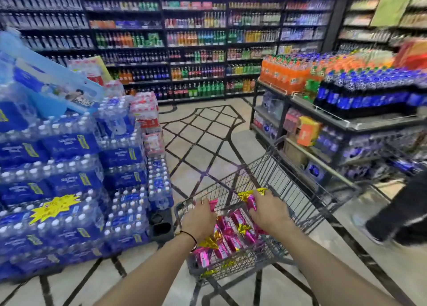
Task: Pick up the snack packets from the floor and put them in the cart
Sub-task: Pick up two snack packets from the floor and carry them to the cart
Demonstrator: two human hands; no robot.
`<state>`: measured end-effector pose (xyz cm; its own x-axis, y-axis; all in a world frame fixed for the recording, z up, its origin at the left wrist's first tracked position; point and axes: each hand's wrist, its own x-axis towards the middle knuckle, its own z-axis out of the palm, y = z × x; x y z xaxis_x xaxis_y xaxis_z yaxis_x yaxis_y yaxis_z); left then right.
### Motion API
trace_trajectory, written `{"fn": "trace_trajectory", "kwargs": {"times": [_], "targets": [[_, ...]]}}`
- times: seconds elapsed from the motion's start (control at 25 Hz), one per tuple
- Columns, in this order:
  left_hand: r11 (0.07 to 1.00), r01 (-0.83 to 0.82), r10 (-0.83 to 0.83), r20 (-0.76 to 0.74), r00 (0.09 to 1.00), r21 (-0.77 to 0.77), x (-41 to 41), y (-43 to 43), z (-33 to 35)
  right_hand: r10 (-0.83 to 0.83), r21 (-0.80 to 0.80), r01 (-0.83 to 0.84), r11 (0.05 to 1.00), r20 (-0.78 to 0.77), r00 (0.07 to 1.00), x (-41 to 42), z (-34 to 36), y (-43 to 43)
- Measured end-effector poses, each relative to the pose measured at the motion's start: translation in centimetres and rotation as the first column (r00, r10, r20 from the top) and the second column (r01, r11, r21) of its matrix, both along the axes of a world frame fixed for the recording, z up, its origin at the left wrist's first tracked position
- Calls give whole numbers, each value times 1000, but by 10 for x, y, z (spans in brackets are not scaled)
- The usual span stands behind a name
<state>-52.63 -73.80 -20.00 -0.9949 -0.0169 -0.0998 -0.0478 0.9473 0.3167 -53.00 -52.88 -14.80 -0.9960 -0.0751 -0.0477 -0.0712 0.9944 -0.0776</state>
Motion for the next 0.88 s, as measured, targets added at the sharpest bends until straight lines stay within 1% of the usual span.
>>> {"fn": "trace_trajectory", "kwargs": {"times": [0.12,0.28,0.4,0.52,0.68,0.88], "targets": [[1000,9,-9,52,999,1,-35,12,-28,-43,15,42,999,55,998,-31,-24,19],[999,15,-20,102,995,43,-84,20,-62,-64,31,60,998,124,990,-82,-51,27],[997,-11,-1,141,990,81,-127,18,-89,-41,54,33,998,156,987,-133,-75,20],[993,-51,32,183,983,102,-162,9,-116,-24,36,17,999,204,979,-175,-102,4],[984,-134,107,215,971,118,-184,1,-147,23,35,-34,999,268,963,-209,-138,-16],[968,-222,181,288,940,117,-202,-5,-207,108,14,-120,993,341,934,-247,-193,-36]]}}
